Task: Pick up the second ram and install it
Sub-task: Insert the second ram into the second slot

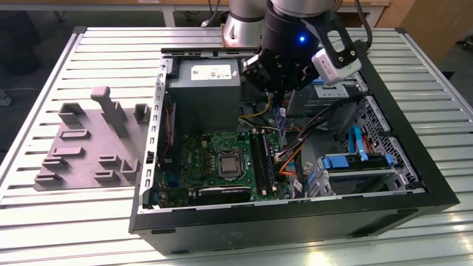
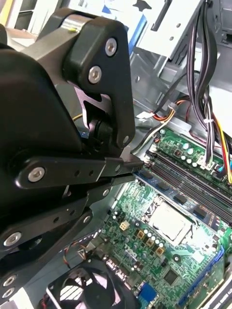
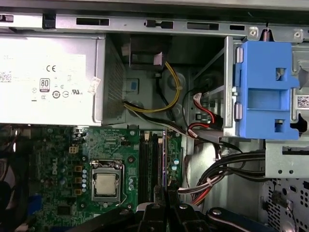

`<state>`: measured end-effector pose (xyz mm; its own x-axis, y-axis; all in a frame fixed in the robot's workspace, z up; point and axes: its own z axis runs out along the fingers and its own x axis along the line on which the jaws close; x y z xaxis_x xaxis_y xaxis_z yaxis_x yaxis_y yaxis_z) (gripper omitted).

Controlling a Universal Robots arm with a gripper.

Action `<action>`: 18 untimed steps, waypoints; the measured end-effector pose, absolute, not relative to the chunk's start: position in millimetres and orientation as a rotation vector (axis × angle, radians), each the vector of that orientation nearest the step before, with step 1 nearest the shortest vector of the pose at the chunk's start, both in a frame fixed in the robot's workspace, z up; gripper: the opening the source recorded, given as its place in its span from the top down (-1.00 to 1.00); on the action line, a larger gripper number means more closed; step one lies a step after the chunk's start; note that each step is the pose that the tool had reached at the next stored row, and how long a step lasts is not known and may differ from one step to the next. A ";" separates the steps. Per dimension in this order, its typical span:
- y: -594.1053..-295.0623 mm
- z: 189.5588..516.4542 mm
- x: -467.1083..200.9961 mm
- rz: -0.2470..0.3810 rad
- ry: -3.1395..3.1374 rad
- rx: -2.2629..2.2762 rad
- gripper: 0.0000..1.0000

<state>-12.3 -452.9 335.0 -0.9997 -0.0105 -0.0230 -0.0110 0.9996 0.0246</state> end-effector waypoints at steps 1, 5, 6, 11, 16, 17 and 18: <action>-452.9 333.1 -12.3 0.039 3.119 -0.017 0.73; -452.8 327.3 -12.2 0.039 3.122 -0.017 0.73; -452.8 326.6 -12.4 0.039 3.124 -0.016 0.73; -452.9 321.1 -18.0 0.038 3.141 -0.016 0.73; -452.9 312.1 -18.9 0.038 3.145 -0.014 0.73; -452.9 310.2 -18.9 0.038 3.145 -0.014 0.73; -452.9 308.4 -18.9 0.038 3.145 -0.014 0.73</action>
